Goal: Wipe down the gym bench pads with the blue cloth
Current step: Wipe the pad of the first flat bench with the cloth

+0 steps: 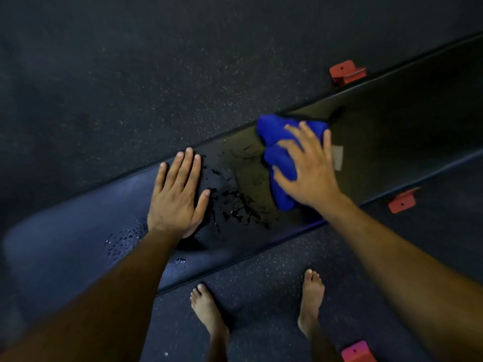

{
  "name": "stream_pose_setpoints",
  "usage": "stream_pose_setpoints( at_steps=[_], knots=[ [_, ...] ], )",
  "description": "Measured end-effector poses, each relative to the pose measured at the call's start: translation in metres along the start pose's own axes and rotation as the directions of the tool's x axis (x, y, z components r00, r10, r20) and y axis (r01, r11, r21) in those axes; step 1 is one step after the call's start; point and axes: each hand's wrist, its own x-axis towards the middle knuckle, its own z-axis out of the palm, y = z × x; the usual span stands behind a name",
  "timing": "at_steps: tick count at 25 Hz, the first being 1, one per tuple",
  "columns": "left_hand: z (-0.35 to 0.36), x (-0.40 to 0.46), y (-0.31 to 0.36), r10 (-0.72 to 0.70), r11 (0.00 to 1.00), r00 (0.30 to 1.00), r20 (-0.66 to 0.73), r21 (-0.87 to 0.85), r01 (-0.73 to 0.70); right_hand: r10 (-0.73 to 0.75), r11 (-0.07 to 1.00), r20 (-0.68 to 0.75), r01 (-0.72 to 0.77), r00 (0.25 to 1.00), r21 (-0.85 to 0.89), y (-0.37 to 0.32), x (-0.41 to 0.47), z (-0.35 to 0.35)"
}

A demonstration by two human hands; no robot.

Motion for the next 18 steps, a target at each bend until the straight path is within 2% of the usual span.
stream_pose_setpoints(
  at_steps=[2,3,4,5,7,8,10,12,14,16,18],
  knots=[
    [0.001,0.000,0.000,0.009,1.000,1.000,-0.007,0.000,-0.009,0.228,0.973,-0.013,-0.228,0.974,-0.039,-0.010,0.038,0.004],
    [0.001,0.000,0.000,0.009,1.000,1.000,-0.005,0.005,-0.009,0.267,0.962,-0.006,-0.267,0.964,-0.061,-0.026,0.057,0.009],
    [0.002,-0.001,-0.001,0.007,1.000,1.000,0.001,0.010,-0.007,0.241,0.970,0.018,-0.239,0.970,-0.052,-0.044,0.072,0.014],
    [0.002,-0.001,-0.002,0.004,1.000,1.000,0.007,0.011,-0.004,0.154,0.988,0.048,-0.154,0.987,-0.014,-0.061,0.080,0.020],
    [0.001,0.000,-0.002,0.002,1.000,1.000,0.000,0.010,-0.002,-0.103,0.992,0.093,0.095,0.990,0.082,-0.084,0.073,0.029],
    [0.001,0.000,-0.002,0.005,1.000,1.000,-0.006,0.012,-0.005,-0.187,0.975,0.098,0.173,0.977,0.139,-0.089,0.060,0.029],
    [0.001,-0.001,-0.001,0.009,1.000,1.000,-0.006,0.011,-0.009,-0.217,0.932,0.082,0.181,0.973,0.314,-0.085,0.032,0.020],
    [0.000,0.000,-0.001,0.003,1.000,1.000,0.006,0.015,-0.004,-0.141,0.861,0.098,0.073,0.985,0.504,-0.083,-0.004,0.002],
    [-0.003,0.000,-0.001,0.004,1.000,0.999,0.042,0.003,-0.004,-0.025,0.814,0.118,-0.048,0.993,0.579,-0.082,-0.047,-0.022],
    [-0.006,-0.002,0.001,0.000,1.000,0.997,0.076,-0.001,0.000,0.123,0.835,0.062,-0.137,0.990,0.533,-0.074,-0.080,-0.046],
    [-0.013,-0.001,0.004,-0.008,1.000,0.992,0.123,-0.006,0.009,0.295,0.868,-0.052,-0.244,0.954,0.433,-0.055,-0.100,-0.065]
  ],
)
